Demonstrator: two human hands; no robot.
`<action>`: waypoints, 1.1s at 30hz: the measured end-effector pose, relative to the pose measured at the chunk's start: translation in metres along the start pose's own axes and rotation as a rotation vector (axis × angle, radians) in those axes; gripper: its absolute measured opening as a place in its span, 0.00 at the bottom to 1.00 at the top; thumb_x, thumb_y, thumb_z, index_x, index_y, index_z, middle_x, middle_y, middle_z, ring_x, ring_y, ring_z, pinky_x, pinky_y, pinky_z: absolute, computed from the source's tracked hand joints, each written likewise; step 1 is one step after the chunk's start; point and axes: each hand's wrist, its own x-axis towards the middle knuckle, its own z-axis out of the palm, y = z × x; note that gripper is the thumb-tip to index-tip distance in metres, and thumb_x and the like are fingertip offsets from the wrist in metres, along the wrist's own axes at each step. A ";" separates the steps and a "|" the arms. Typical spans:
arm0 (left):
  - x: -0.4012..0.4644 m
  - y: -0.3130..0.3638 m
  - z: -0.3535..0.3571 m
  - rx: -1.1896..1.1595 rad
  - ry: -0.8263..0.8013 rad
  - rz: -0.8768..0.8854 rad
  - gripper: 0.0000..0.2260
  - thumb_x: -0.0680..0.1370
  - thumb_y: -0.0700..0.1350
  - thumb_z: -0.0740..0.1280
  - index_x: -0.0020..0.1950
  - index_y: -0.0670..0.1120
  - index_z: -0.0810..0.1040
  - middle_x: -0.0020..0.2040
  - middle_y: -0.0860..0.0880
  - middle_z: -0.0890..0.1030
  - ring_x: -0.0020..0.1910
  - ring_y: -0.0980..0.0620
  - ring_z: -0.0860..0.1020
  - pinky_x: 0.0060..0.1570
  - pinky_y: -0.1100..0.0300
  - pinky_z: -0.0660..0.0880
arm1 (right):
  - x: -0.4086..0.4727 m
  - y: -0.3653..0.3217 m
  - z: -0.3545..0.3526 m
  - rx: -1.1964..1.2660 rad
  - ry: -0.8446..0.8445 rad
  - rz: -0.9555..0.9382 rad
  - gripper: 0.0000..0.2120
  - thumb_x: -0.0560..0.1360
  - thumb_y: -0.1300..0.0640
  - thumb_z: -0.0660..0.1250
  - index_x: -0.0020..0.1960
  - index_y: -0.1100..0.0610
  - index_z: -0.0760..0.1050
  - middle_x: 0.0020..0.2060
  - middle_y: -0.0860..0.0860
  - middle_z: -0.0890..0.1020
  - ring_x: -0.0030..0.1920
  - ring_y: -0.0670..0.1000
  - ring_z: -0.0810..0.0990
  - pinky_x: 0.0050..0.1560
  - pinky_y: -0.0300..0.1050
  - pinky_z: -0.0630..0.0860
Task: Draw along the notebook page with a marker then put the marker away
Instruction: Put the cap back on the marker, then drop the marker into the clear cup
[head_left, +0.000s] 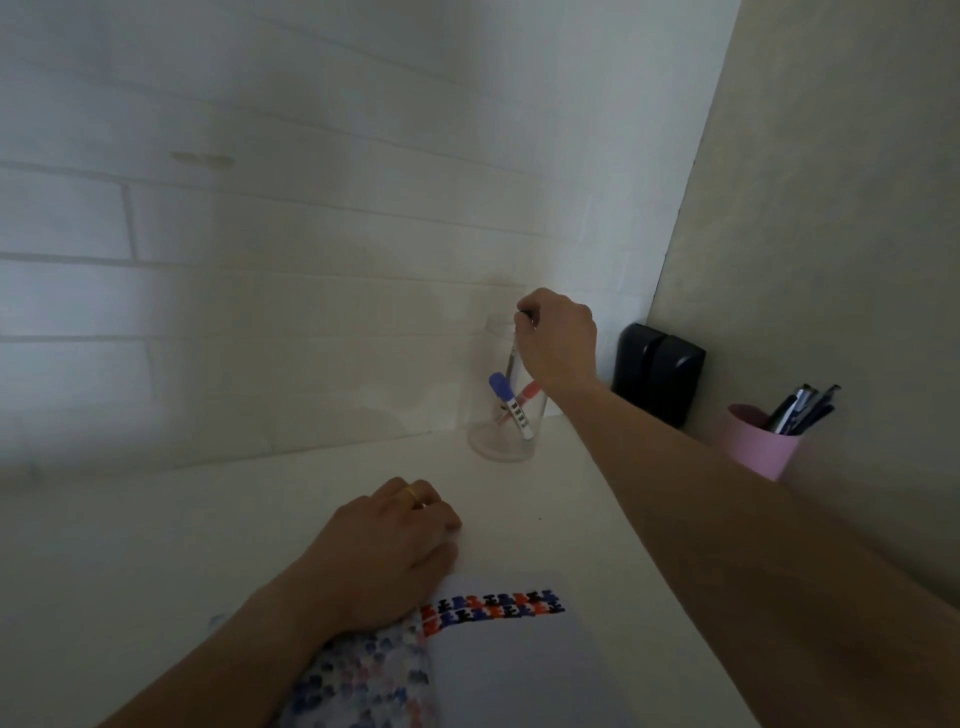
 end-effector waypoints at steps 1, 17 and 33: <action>0.000 0.000 0.000 0.001 -0.001 0.000 0.17 0.81 0.57 0.53 0.67 0.57 0.72 0.66 0.57 0.73 0.61 0.55 0.71 0.55 0.56 0.74 | 0.000 0.000 -0.001 -0.017 -0.003 -0.003 0.11 0.80 0.59 0.63 0.56 0.59 0.83 0.49 0.54 0.87 0.49 0.54 0.84 0.49 0.43 0.77; -0.002 0.003 -0.004 0.024 0.003 0.003 0.27 0.77 0.62 0.45 0.62 0.55 0.77 0.61 0.54 0.79 0.56 0.54 0.76 0.50 0.54 0.78 | -0.168 -0.009 -0.096 0.060 -0.205 -0.075 0.08 0.76 0.50 0.70 0.55 0.47 0.80 0.52 0.43 0.82 0.50 0.43 0.79 0.54 0.42 0.77; -0.004 0.006 -0.007 -0.078 -0.022 -0.059 0.25 0.75 0.64 0.48 0.60 0.58 0.78 0.60 0.58 0.79 0.58 0.56 0.76 0.56 0.48 0.76 | -0.228 0.038 -0.080 -0.132 -0.506 0.024 0.14 0.78 0.42 0.62 0.60 0.46 0.77 0.57 0.47 0.76 0.59 0.49 0.71 0.57 0.45 0.72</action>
